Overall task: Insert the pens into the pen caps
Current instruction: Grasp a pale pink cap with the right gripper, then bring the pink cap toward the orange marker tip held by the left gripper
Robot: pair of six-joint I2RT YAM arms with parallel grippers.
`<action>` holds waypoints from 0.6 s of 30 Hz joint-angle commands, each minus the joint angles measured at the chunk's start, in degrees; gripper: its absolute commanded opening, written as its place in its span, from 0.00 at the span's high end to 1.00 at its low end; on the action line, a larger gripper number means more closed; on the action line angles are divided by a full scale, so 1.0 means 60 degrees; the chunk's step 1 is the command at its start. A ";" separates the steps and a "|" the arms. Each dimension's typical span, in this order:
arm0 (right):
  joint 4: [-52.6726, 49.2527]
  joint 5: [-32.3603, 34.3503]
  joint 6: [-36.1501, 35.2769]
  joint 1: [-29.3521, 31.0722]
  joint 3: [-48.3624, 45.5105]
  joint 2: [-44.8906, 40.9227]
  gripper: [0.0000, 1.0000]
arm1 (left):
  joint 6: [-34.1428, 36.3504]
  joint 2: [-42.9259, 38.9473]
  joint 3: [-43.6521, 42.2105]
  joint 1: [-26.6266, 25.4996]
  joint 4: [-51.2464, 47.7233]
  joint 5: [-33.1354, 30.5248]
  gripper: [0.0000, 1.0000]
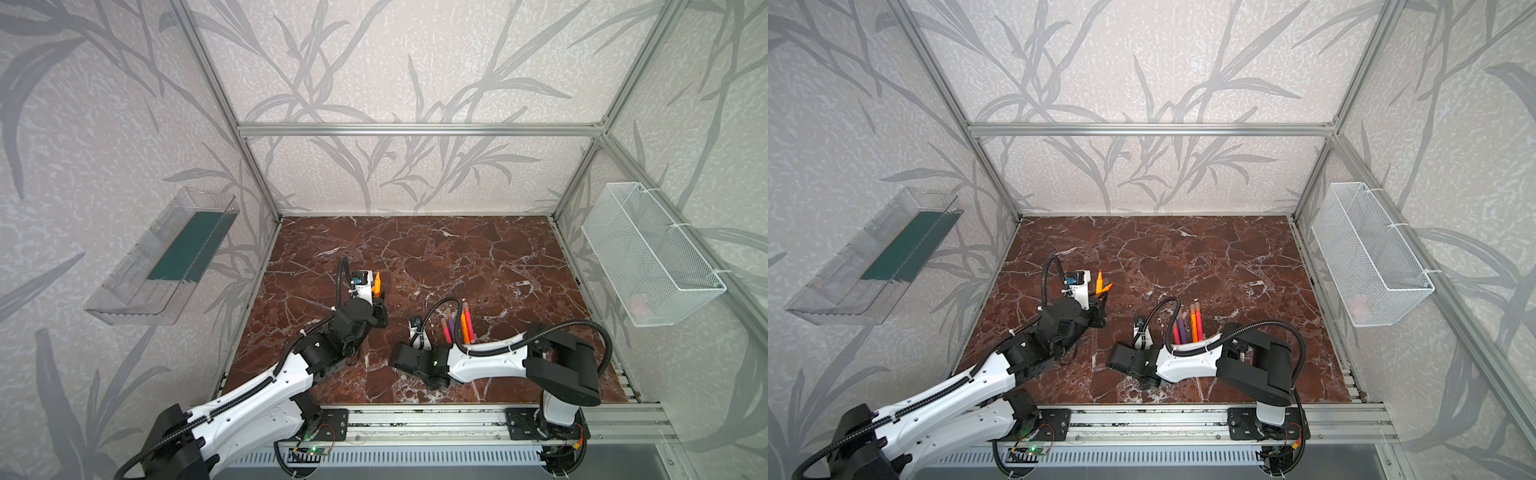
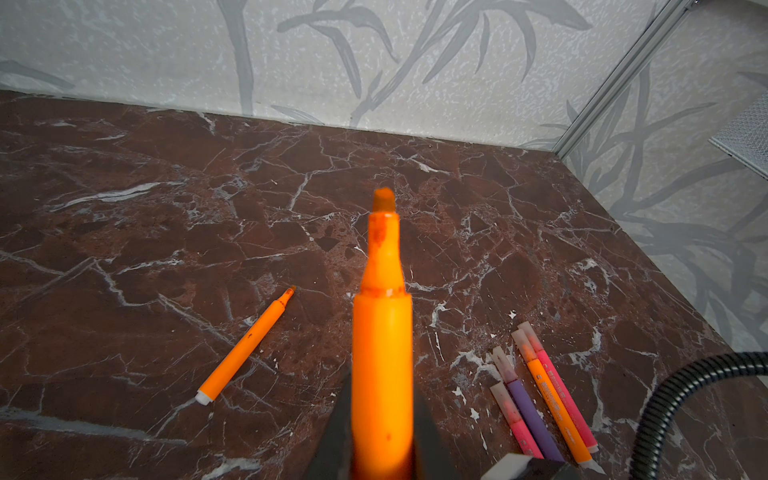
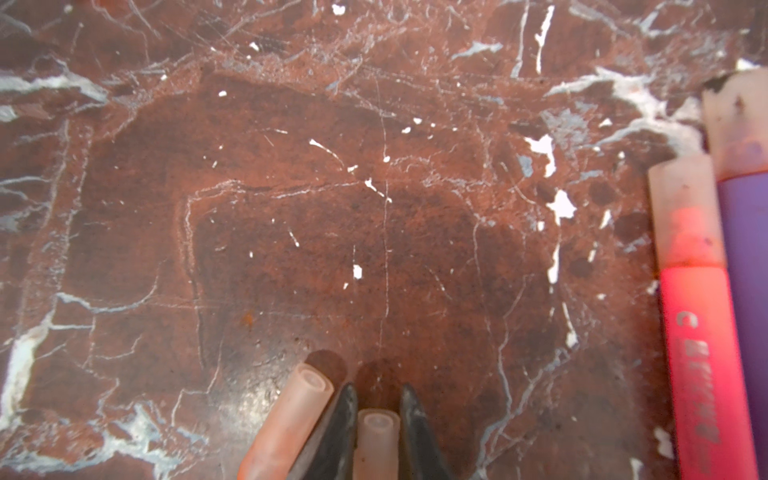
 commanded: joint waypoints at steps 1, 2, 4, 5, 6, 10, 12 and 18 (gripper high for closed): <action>-0.0333 -0.0199 0.0209 -0.0054 -0.0541 -0.0263 0.84 | -0.0136 -0.0199 -0.0113 0.0032 -0.0042 -0.0059 1.00; -0.0307 -0.0125 0.0250 -0.0051 -0.0661 -0.0446 0.84 | -0.0128 -0.0217 -0.0113 0.0024 -0.0042 -0.0043 1.00; -0.0337 0.0068 0.0324 -0.0061 -0.0874 -0.0824 0.84 | -0.0124 -0.0210 -0.0113 0.0024 -0.0042 -0.0014 1.00; -0.0373 0.0191 0.0365 -0.0062 -0.1001 -0.1244 0.84 | -0.0135 -0.0209 -0.0113 0.0035 -0.0042 -0.0003 1.00; -0.0400 0.0314 0.0402 -0.0052 -0.1116 -0.1522 0.84 | -0.0128 -0.0209 -0.0113 0.0022 -0.0042 0.0003 1.00; -0.0471 0.0941 0.0503 -0.0094 -0.1745 -0.2958 0.85 | -0.0132 -0.0180 -0.0113 0.0037 -0.0012 0.0059 1.00; -0.0385 0.1238 0.0493 -0.0101 -0.2081 -0.3777 0.85 | -0.0135 -0.0154 -0.0094 0.0039 0.0003 0.0139 1.00; -0.0353 0.2202 0.0363 -0.0180 -0.2934 -0.6504 0.87 | -0.1043 -0.0036 0.0534 0.0034 -0.1009 0.0999 1.00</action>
